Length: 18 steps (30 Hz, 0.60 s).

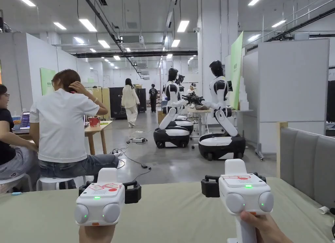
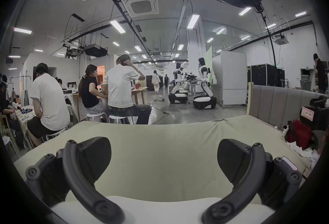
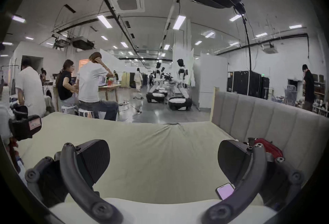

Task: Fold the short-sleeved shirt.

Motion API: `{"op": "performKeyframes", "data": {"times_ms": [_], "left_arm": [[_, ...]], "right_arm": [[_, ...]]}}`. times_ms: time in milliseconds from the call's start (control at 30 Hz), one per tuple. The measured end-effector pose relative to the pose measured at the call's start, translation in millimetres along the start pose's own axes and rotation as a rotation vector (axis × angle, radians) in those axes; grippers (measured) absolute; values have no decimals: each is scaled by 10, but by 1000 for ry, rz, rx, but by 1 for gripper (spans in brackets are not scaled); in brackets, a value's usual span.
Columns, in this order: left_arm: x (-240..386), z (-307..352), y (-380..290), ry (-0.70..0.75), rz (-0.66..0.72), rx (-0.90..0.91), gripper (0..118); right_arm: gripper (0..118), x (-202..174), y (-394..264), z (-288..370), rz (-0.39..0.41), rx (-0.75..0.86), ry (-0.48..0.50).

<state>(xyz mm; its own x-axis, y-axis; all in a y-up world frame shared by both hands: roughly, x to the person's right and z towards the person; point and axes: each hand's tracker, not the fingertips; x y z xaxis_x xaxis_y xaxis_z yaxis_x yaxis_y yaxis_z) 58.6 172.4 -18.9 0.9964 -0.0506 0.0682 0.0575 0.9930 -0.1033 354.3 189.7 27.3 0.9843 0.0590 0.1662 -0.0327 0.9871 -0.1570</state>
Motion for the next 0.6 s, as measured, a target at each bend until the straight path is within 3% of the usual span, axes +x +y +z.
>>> {"op": "performKeyframes", "data": {"times_ms": [167, 233, 600], "left_arm": [[-36, 7, -20, 5, 8, -10, 118], [-46, 5, -26, 4, 9, -9, 118], [-66, 11, -45, 3, 5, -9, 118]], "right_arm": [[118, -24, -22, 24, -5, 17, 5], [118, -3, -15, 29, -62, -23, 36], [118, 10, -33, 13, -70, 0, 17]]}}
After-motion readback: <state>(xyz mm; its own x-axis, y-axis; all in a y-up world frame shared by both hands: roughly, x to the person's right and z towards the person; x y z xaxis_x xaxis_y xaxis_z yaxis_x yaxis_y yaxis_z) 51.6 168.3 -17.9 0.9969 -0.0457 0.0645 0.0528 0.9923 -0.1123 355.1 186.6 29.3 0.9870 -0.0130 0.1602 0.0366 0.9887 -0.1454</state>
